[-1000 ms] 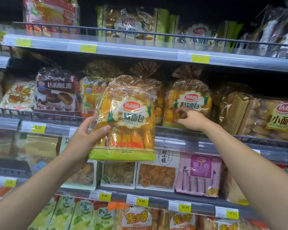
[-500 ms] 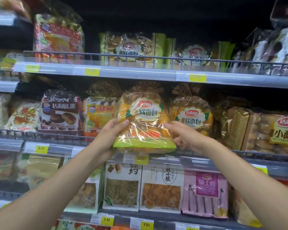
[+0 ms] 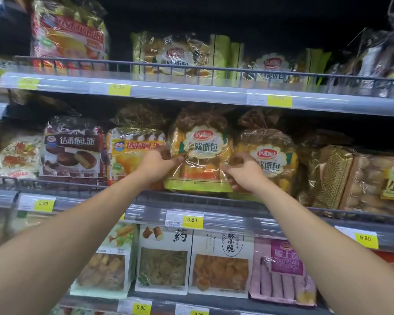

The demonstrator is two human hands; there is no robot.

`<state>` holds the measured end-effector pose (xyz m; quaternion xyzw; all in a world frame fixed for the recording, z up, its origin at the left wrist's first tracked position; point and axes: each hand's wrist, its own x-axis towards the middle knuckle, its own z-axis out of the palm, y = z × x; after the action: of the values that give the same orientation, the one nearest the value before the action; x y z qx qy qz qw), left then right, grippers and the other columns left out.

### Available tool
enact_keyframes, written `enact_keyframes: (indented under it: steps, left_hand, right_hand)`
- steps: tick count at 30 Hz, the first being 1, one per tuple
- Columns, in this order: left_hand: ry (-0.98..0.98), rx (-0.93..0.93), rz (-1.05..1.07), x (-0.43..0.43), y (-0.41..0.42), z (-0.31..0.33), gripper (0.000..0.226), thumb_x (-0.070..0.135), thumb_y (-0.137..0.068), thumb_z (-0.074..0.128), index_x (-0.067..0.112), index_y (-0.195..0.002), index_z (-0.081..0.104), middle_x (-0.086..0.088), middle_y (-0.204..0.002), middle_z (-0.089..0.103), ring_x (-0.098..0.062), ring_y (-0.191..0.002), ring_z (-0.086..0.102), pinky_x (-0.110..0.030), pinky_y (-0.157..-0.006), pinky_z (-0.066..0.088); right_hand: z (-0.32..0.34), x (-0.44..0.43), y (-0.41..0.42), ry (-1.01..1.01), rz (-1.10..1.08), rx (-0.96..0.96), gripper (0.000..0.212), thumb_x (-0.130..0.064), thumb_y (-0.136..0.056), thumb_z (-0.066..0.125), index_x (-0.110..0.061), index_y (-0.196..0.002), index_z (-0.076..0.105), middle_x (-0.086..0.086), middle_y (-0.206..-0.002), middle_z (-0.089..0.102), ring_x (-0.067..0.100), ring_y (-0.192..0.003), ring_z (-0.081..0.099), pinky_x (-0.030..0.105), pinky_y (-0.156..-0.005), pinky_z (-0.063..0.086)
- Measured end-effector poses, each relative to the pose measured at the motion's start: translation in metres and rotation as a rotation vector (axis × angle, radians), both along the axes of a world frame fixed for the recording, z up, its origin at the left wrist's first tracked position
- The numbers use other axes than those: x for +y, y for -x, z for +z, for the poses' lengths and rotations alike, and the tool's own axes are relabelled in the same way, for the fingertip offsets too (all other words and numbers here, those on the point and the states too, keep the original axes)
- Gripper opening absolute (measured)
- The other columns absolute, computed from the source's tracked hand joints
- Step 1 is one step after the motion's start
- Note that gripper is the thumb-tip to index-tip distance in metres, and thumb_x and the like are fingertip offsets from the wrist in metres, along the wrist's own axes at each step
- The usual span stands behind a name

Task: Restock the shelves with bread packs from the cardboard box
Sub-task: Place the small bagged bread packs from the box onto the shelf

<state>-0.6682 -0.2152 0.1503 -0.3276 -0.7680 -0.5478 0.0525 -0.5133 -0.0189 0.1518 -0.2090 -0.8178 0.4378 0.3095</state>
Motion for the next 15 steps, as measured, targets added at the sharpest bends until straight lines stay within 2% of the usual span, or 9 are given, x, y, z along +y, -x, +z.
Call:
enact_keyframes:
  steps: [2,4,5,7,9,10,12,13,15]
  left_hand:
    - [0.096,0.044,0.048,-0.001,0.002,-0.006,0.068,0.042,-0.088,0.075,0.011,-0.143,0.049,0.001,-0.101,0.069,-0.012,-0.080,0.063,-0.026,-0.064,0.050]
    - [0.179,0.100,0.084,-0.006,-0.001,-0.010,0.070,0.041,-0.087,0.077,0.012,-0.143,0.046,-0.003,-0.103,0.070,-0.012,-0.077,0.063,-0.026,-0.062,0.052]
    - [0.198,0.149,0.120,-0.008,-0.004,-0.012,0.074,0.041,-0.086,0.079,0.014,-0.144,0.042,-0.004,-0.105,0.069,-0.015,-0.081,0.064,-0.030,-0.066,0.055]
    - [0.198,0.344,0.256,-0.013,-0.008,-0.014,0.078,0.042,-0.082,0.081,0.018,-0.143,0.038,-0.006,-0.115,0.062,-0.025,-0.093,0.065,-0.039,-0.075,0.057]
    - [0.167,0.589,0.316,-0.015,-0.016,-0.016,0.056,0.041,-0.084,0.078,0.021,-0.126,0.047,0.002,-0.105,0.057,-0.020,-0.085,0.062,-0.033,-0.063,0.050]
    - [0.178,0.662,0.263,-0.014,-0.019,-0.015,0.040,0.039,-0.087,0.075,0.022,-0.115,0.052,0.007,-0.094,0.057,-0.013,-0.077,0.060,-0.028,-0.058,0.044]
    - [0.303,0.693,0.100,-0.009,-0.024,-0.015,0.016,0.035,-0.094,0.068,0.025,-0.103,0.061,0.015,-0.081,0.059,-0.007,-0.073,0.060,-0.022,-0.056,0.039]
    - [0.378,0.689,0.039,-0.005,-0.024,-0.016,0.009,0.034,-0.095,0.066,0.026,-0.101,0.066,0.017,-0.080,0.060,-0.008,-0.076,0.063,-0.021,-0.057,0.039]
    - [0.434,0.671,0.002,0.001,-0.021,-0.020,0.011,0.026,-0.096,0.062,0.027,-0.104,0.069,0.017,-0.085,0.062,-0.012,-0.082,0.064,-0.024,-0.059,0.041]
  right_hand:
    - [-0.007,-0.001,0.004,-0.147,-0.060,-0.081,0.052,-0.034,-0.093,0.071,-0.020,-0.137,0.047,0.004,-0.087,0.073,0.018,-0.072,0.070,0.039,-0.067,0.064]
    - [-0.010,-0.005,0.001,-0.404,-0.176,-0.247,0.056,-0.048,-0.088,0.068,-0.018,-0.131,0.049,0.002,-0.092,0.072,0.025,-0.085,0.071,0.047,-0.078,0.061]
    - [-0.010,-0.007,-0.001,-0.507,-0.243,-0.282,0.055,-0.052,-0.086,0.067,-0.015,-0.125,0.051,0.003,-0.091,0.069,0.027,-0.086,0.069,0.047,-0.077,0.060]
    - [-0.009,-0.017,-0.007,-0.627,-0.302,-0.215,0.043,-0.046,-0.087,0.066,-0.016,-0.112,0.050,0.000,-0.087,0.063,0.025,-0.080,0.065,0.045,-0.070,0.059]
    - [-0.009,-0.028,-0.009,-0.700,-0.247,-0.150,0.028,-0.039,-0.090,0.063,-0.025,-0.109,0.048,-0.006,-0.086,0.059,0.017,-0.079,0.062,0.041,-0.068,0.057]
    - [-0.009,-0.033,-0.008,-0.715,-0.175,-0.162,0.020,-0.039,-0.092,0.061,-0.029,-0.106,0.051,-0.010,-0.087,0.061,0.013,-0.079,0.061,0.040,-0.070,0.057]
    - [-0.012,-0.040,-0.003,-0.675,-0.030,-0.264,0.010,-0.043,-0.092,0.058,-0.036,-0.100,0.059,-0.015,-0.089,0.064,0.009,-0.083,0.063,0.040,-0.076,0.058]
    - [-0.014,-0.040,0.001,-0.653,0.006,-0.303,0.013,-0.046,-0.092,0.058,-0.038,-0.101,0.062,-0.016,-0.092,0.066,0.010,-0.086,0.063,0.040,-0.080,0.057]
    - [-0.017,-0.038,0.008,-0.639,0.016,-0.318,0.022,-0.052,-0.089,0.059,-0.041,-0.107,0.063,-0.018,-0.097,0.066,0.010,-0.091,0.063,0.038,-0.083,0.056]
